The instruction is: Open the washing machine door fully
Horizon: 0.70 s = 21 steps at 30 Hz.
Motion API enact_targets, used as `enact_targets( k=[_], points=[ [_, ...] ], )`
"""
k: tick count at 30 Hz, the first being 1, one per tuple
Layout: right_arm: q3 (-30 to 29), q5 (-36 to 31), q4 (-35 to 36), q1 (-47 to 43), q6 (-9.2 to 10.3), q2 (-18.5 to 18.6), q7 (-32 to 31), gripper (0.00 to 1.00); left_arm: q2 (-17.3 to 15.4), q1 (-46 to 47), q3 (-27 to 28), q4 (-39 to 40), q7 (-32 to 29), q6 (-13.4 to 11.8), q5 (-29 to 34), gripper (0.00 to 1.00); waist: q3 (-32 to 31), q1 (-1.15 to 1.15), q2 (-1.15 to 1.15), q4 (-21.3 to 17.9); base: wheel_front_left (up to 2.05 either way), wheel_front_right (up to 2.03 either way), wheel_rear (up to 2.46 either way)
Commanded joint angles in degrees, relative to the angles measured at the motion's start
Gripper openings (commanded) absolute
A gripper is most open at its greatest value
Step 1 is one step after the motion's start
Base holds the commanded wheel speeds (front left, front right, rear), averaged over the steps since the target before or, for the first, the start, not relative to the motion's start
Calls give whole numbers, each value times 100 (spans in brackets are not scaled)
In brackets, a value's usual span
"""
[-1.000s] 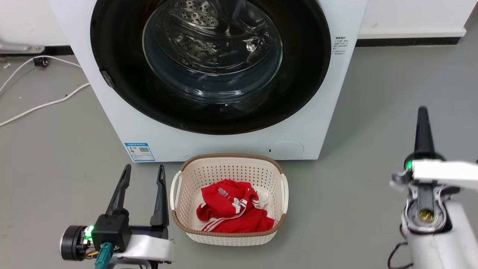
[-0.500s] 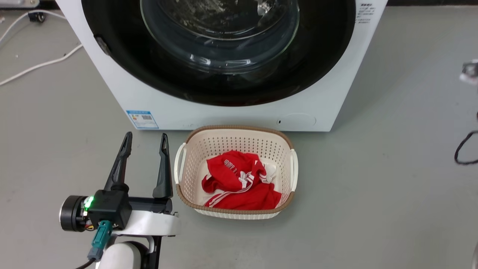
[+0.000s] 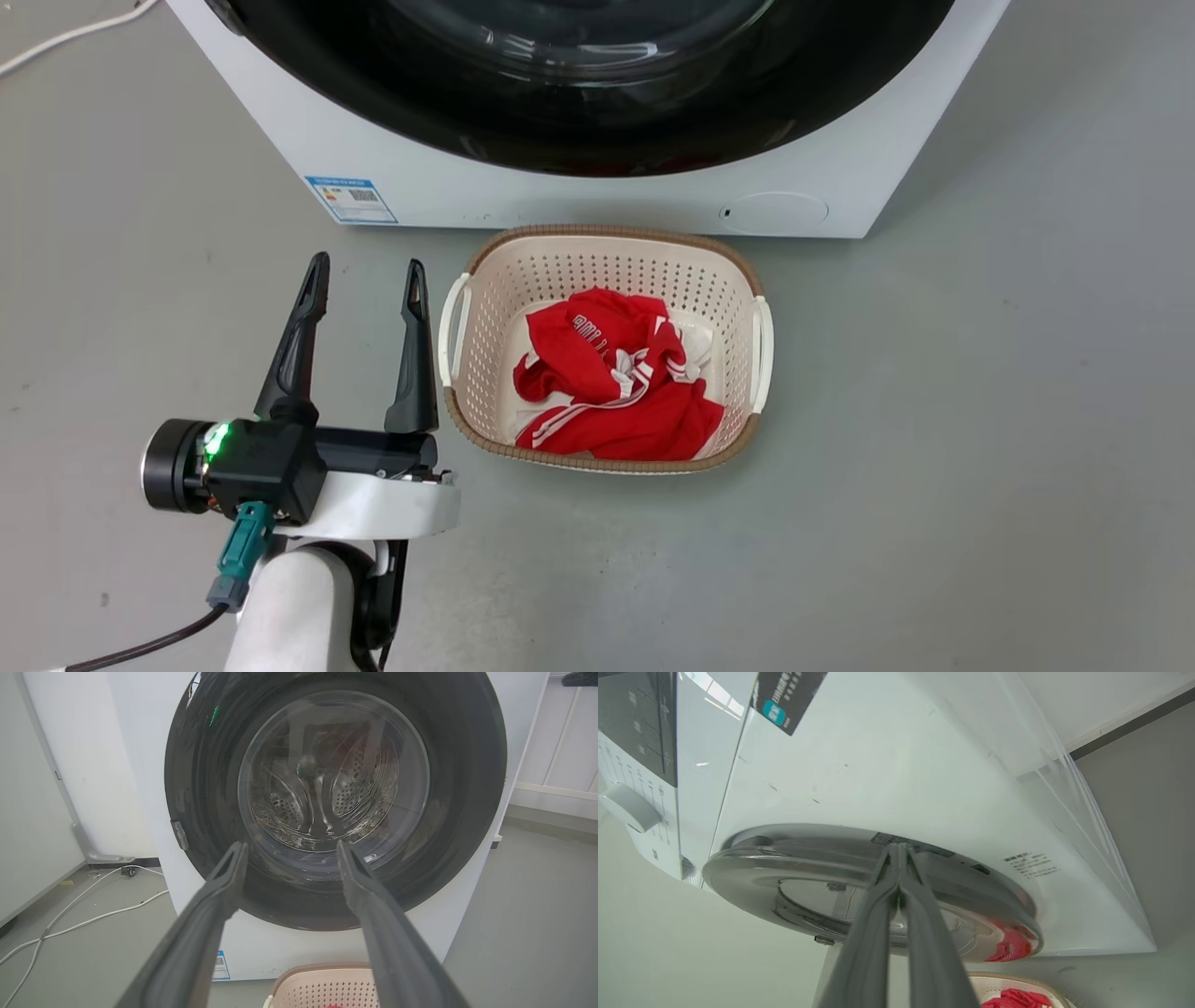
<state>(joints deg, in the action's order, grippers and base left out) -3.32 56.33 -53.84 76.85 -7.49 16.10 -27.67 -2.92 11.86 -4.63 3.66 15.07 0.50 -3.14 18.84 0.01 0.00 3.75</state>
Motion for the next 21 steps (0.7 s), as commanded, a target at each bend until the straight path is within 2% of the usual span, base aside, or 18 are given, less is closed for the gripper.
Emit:
enact_targets(
  k=[1, 12, 21],
  points=[
    [20, -64, -49, 113, 0, -51, -70, 0, 4, 72, -5, 25, 16, 17, -3, 100, 73, -1, 0, 28, 0, 0, 0],
    [87, -782, -482, 986, 0, -401, -603, 0, 6, 293, -45, 70, 16, 89, -9, 100, 501, -1, 0, 136, 0, 0, 0],
    [-174, -1093, -586, 1263, 0, -658, -772, 0, 6, 396, -54, 102, 16, 85, -11, 100, 754, -1, 0, 173, 0, 0, 0]
  ],
)
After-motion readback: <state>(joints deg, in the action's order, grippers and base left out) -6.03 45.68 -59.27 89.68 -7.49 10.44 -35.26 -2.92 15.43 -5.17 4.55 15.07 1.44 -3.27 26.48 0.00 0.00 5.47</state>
